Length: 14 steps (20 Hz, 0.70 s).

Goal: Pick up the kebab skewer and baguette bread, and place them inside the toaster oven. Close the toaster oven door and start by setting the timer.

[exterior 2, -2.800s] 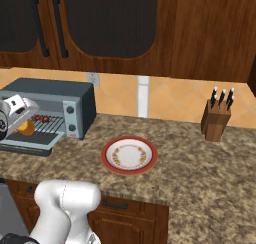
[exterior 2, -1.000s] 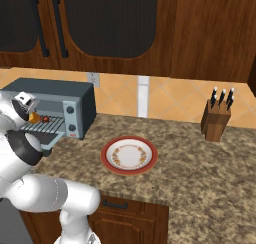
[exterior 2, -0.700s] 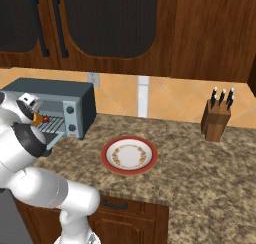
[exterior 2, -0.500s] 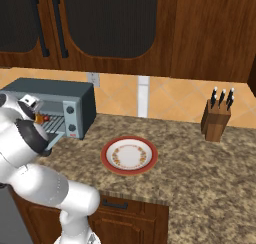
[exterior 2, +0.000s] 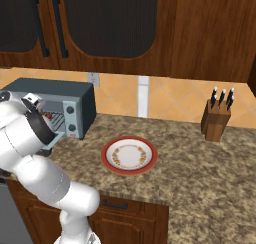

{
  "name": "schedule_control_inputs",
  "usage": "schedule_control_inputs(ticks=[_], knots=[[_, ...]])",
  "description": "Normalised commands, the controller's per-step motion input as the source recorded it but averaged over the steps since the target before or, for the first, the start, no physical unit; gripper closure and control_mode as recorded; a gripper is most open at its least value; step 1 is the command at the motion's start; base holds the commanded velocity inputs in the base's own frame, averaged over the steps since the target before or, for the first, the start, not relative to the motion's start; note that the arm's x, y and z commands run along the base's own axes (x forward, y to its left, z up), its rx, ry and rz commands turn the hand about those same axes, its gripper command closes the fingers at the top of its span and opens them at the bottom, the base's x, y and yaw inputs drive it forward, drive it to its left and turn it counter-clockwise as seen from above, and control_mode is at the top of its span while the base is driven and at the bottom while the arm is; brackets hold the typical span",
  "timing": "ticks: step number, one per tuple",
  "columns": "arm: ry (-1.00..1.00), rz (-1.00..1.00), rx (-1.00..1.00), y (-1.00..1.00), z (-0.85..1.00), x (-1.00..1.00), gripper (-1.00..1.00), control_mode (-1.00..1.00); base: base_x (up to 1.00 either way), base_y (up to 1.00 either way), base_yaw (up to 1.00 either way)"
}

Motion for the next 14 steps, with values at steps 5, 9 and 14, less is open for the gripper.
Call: schedule_control_inputs(ticks=[5, 9, 14], knots=[[0.09, 0.00, 0.00, 0.00, 0.00, 0.16, 1.00, -1.00, 0.00, 0.00, 0.00], [0.06, 0.00, 0.00, 0.00, 0.00, 0.16, -1.00, -1.00, 0.00, 0.00, 0.00], [0.02, 0.00, 0.00, 0.00, 0.00, 0.00, -1.00, -1.00, 0.00, 0.00, 0.00]])
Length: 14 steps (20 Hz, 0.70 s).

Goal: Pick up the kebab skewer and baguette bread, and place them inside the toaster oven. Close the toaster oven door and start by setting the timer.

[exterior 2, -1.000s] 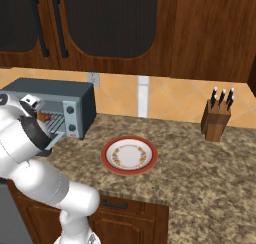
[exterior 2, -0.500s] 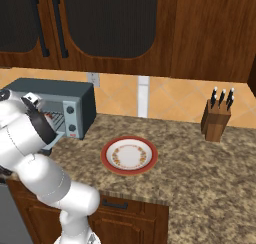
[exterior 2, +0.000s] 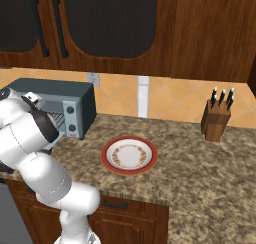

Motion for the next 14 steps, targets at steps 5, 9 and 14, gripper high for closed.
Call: schedule_control_inputs(ticks=[5, 9, 14], knots=[[0.00, 0.00, 0.00, 0.00, 0.00, -0.02, -1.00, -1.00, 0.00, 0.00, 0.00], [0.04, 0.00, 0.00, 0.00, 0.00, -0.11, -1.00, -1.00, 0.00, 0.00, 0.00], [0.03, 0.00, 0.00, -0.02, 0.11, -0.20, -1.00, -1.00, 0.00, 0.00, 0.00]])
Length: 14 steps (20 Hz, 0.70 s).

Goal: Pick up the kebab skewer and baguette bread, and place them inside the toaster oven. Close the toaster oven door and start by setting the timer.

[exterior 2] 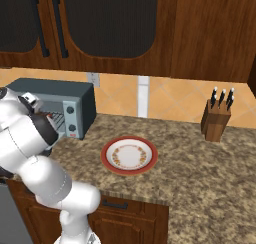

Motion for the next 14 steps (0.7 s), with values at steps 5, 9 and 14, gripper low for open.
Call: schedule_control_inputs(ticks=[5, 9, 14], knots=[[0.01, 0.00, 0.04, -0.03, 0.21, -0.30, -1.00, -1.00, 0.00, 0.00, 0.00], [0.00, -0.04, 0.12, -0.07, 0.22, -0.43, -1.00, -1.00, 0.00, 0.00, 0.00], [0.00, -0.25, 0.23, -0.09, 0.04, -0.46, -1.00, -1.00, 0.00, 0.00, 0.00]])
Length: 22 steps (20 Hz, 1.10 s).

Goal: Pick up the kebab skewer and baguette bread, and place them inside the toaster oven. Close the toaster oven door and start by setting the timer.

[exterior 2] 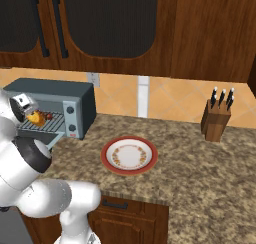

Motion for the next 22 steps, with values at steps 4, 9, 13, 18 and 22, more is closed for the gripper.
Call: schedule_control_inputs(ticks=[4, 9, 13, 18, 22], knots=[[-0.03, -0.35, 0.25, -0.12, 0.00, -0.36, -1.00, -1.00, 0.00, 0.00, 0.00], [-0.06, -0.35, 0.23, -0.05, 0.00, -0.41, -1.00, -1.00, 0.00, 0.00, 0.00], [-0.15, -0.33, 0.20, 0.00, -0.01, -0.40, -1.00, -1.00, 0.00, 0.00, 0.00], [-0.13, -0.25, 0.15, -0.02, -0.01, -0.14, -1.00, -1.00, 0.00, 0.00, 0.00], [0.00, -0.05, 0.06, -0.04, -0.01, 0.00, -1.00, -1.00, 0.00, 0.00, 0.00]])
